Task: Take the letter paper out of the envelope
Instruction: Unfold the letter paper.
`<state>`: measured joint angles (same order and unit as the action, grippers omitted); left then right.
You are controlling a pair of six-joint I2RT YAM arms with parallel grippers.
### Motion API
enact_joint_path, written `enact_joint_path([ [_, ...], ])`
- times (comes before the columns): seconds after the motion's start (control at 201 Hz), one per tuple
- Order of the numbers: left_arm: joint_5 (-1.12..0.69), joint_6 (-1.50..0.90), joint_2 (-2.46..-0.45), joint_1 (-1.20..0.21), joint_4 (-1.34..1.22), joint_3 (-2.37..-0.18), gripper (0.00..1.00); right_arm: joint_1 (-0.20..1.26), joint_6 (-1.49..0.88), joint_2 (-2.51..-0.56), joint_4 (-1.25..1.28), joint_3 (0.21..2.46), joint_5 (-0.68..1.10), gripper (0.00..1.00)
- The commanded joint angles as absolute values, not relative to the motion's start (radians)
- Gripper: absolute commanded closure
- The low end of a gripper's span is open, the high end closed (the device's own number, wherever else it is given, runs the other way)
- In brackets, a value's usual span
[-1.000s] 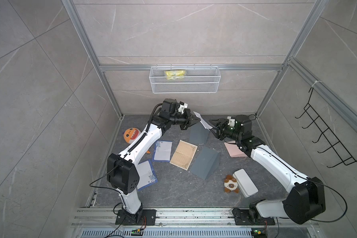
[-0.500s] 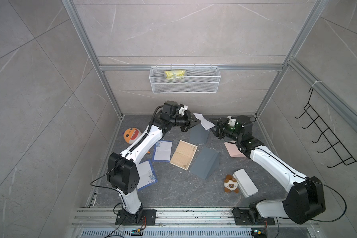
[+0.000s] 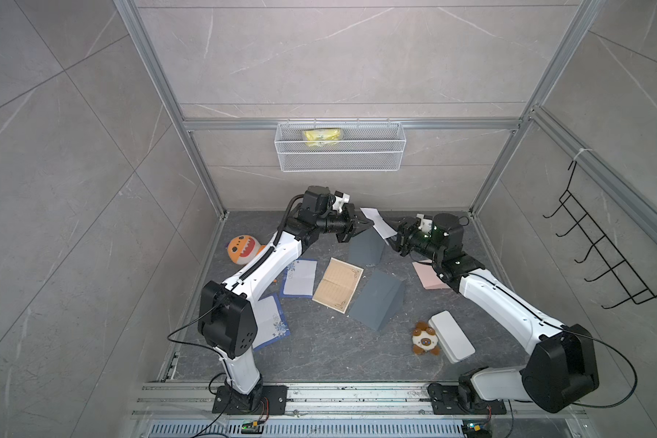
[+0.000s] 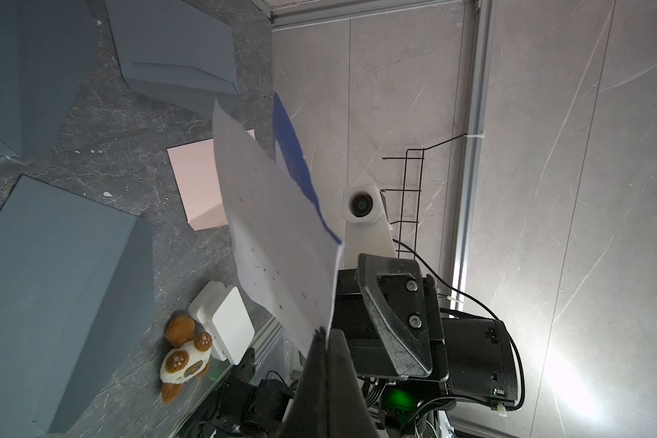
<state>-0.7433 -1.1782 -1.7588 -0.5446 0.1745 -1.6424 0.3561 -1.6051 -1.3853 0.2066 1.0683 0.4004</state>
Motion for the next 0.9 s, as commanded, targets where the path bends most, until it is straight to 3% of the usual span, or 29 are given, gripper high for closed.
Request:
enact_joint_path([
  [0.0,-0.762,-1.194,-1.754,-0.552,0.126,-1.643,1.00,0.364,-1.618,-1.367,0.245,1.071,0.393,0.56],
  [0.498,-0.749,-1.196,-1.769,-0.583,0.116,-1.643,1.00,0.374,-1.614,-1.367,0.241,1.071,0.383,0.71],
  [0.732,-0.742,-1.183,-1.766,-0.583,0.132,-1.651,1.00,0.376,-1.523,-1.326,0.093,1.096,0.339,0.98],
  [0.891,-0.719,-1.077,-1.754,-0.576,0.255,-1.705,0.46,0.375,-1.343,-1.312,-0.125,1.201,0.325,1.00],
])
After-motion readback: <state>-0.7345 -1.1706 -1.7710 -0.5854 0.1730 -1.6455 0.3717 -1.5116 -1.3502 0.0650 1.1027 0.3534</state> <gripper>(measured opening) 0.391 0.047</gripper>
